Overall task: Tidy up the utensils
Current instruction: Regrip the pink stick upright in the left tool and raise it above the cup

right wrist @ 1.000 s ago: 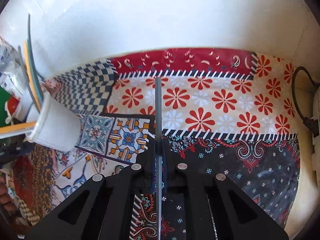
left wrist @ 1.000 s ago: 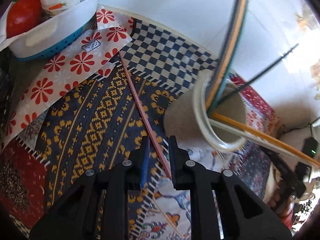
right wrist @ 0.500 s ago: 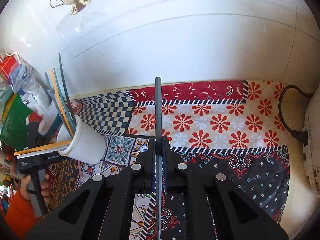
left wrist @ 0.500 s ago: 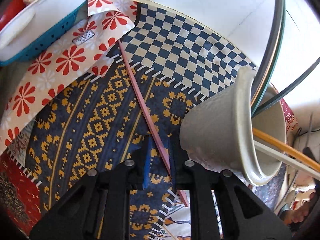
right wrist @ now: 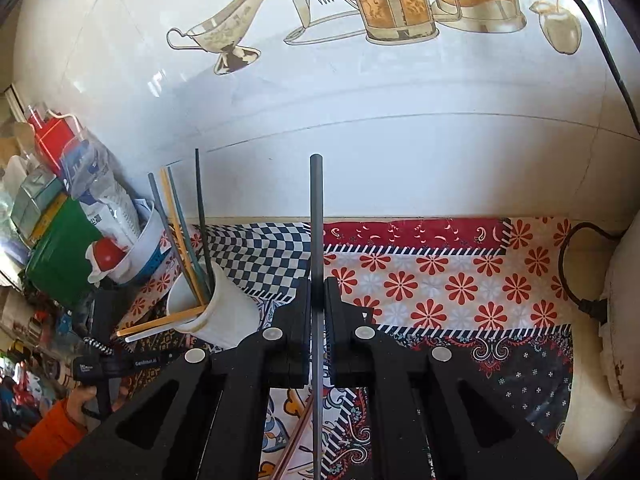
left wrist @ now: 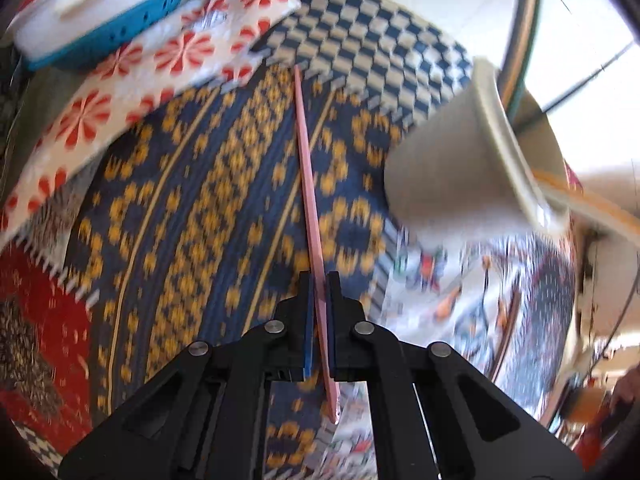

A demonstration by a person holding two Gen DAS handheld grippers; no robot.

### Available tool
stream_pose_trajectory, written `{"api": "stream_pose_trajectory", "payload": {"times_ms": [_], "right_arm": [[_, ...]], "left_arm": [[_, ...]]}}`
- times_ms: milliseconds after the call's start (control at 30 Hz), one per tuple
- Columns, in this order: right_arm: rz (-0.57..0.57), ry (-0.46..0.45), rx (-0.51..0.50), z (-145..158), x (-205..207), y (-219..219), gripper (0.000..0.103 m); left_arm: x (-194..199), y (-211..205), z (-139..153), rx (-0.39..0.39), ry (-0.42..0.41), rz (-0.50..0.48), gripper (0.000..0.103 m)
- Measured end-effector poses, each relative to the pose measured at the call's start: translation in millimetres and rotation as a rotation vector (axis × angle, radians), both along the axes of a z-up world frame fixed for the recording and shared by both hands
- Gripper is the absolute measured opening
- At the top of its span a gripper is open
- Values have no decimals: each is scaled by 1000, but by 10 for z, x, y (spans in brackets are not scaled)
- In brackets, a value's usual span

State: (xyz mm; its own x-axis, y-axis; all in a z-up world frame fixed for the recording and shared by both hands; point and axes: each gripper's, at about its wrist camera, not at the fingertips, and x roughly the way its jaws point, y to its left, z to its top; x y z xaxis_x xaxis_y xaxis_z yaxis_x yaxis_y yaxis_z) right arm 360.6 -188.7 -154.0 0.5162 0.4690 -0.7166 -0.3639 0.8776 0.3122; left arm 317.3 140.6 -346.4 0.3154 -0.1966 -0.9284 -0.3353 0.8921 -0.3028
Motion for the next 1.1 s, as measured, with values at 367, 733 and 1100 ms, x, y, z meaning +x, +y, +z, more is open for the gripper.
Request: {"api": "stream_pose_trajectory", "payload": {"times_ms": [367, 733, 1100], "right_arm": [[21, -29, 1, 62, -75, 190, 5], [28, -59, 15, 172, -121, 226, 5], [67, -93, 39, 319, -213, 400, 5]], "left_arm": [[128, -76, -58, 53, 63, -78, 8], [640, -243, 13, 187, 66, -164, 8], [802, -450, 240, 216, 18, -151, 4]]}}
